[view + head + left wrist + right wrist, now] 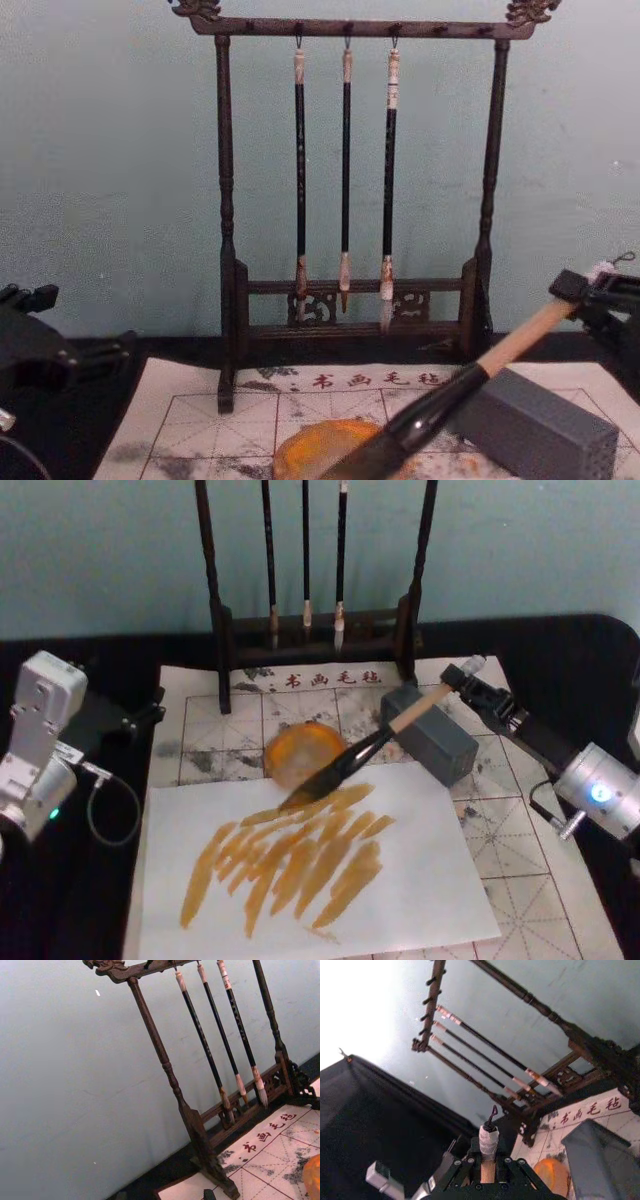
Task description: Pick up the brush from the inkstone, write on the paper, then place the brush back to its original position.
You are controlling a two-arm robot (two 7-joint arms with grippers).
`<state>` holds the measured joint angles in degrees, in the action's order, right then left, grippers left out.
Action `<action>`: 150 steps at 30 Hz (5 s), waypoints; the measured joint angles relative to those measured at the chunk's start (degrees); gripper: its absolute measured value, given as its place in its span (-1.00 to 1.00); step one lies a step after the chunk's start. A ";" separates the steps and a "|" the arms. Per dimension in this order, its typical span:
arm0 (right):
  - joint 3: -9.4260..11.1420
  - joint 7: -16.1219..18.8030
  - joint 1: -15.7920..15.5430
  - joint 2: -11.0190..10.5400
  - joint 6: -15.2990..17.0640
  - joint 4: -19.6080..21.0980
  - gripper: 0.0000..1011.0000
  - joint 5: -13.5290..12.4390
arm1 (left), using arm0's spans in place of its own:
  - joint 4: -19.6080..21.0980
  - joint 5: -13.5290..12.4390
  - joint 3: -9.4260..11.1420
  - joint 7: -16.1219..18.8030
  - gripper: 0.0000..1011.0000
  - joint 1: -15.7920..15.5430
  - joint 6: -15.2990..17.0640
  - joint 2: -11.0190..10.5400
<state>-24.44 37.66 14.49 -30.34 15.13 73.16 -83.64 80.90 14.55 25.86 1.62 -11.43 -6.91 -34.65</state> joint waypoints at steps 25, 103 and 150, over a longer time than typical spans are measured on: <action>-2.64 3.77 -2.48 -9.97 -0.38 4.20 -0.64 0.27 | 0.00 0.00 0.00 0.00 0.98 -0.01 0.00 0.00; -11.98 11.19 2.58 -14.84 2.98 1.74 -0.64 3.62 | 0.00 0.00 0.00 0.00 0.98 0.00 0.00 0.00; -8.65 8.46 2.53 -14.09 0.83 -1.20 -0.64 3.90 | 0.00 0.00 0.00 0.00 0.98 0.00 0.00 0.00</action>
<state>-33.10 46.12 17.02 -44.43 15.96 71.96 -79.74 80.90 14.55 25.86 1.62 -11.43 -6.91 -34.64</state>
